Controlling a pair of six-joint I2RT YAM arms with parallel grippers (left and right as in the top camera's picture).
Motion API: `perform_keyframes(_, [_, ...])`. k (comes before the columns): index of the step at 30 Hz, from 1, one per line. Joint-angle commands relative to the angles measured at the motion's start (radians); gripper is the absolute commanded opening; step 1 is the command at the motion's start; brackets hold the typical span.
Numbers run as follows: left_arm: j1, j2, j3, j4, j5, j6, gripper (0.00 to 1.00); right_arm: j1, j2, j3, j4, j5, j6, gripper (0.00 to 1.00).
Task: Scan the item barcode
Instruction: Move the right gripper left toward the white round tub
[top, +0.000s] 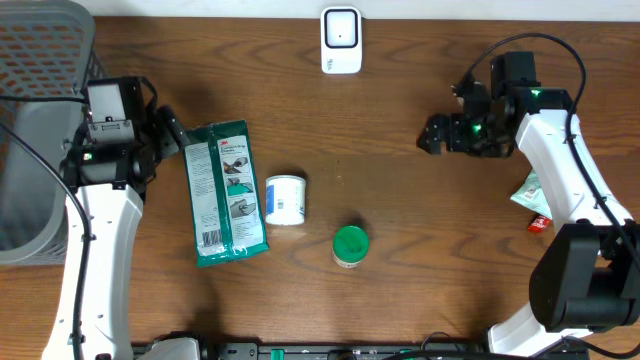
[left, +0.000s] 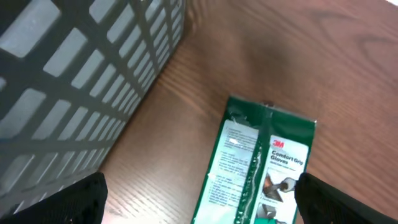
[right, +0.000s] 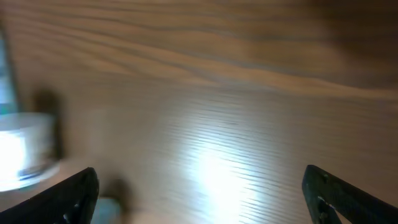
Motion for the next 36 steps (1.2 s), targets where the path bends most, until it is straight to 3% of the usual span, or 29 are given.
perform_keyframes(1, [0.004, -0.002, 0.022, 0.004, 0.013, -0.016, 0.96, 0.018, -0.016, 0.019, 0.001, -0.213, 0.051, 0.99])
perform_keyframes(9, [0.004, -0.003, 0.022, 0.042, 0.013, -0.016, 0.96, 0.161, -0.016, 0.022, -0.005, -0.101, 0.229, 0.96])
perform_keyframes(14, [0.004, 0.006, 0.022, 0.006, 0.090, -0.016, 0.75, 0.299, -0.016, 0.022, 0.092, -0.057, 0.356, 0.96])
perform_keyframes(21, [0.004, 0.096, 0.021, -0.051, 0.231, -0.035, 0.74, 0.479, 0.004, 0.022, 0.297, 0.071, 0.538, 0.99])
perform_keyframes(26, [0.004, 0.195, 0.021, -0.108, 0.236, -0.034, 0.53, 0.575, 0.050, 0.022, 0.377, 0.159, 0.615, 0.99])
perform_keyframes(28, [0.004, 0.226, 0.021, -0.132, 0.252, -0.034, 0.29, 0.595, 0.080, 0.022, 0.397, 0.158, 0.643, 0.99])
perform_keyframes(30, [0.004, 0.245, 0.021, -0.145, 0.262, -0.034, 0.19, 0.608, 0.110, 0.022, 0.410, 0.157, 0.652, 0.99])
perform_keyframes(33, [0.004, 0.260, 0.021, -0.147, 0.261, -0.034, 0.09, 0.628, 0.163, 0.021, 0.449, 0.098, 0.647, 0.99])
perform_keyframes(36, [0.004, 0.267, 0.021, -0.148, 0.263, -0.036, 0.08, 0.648, 0.214, 0.021, 0.495, 0.035, 0.618, 0.99])
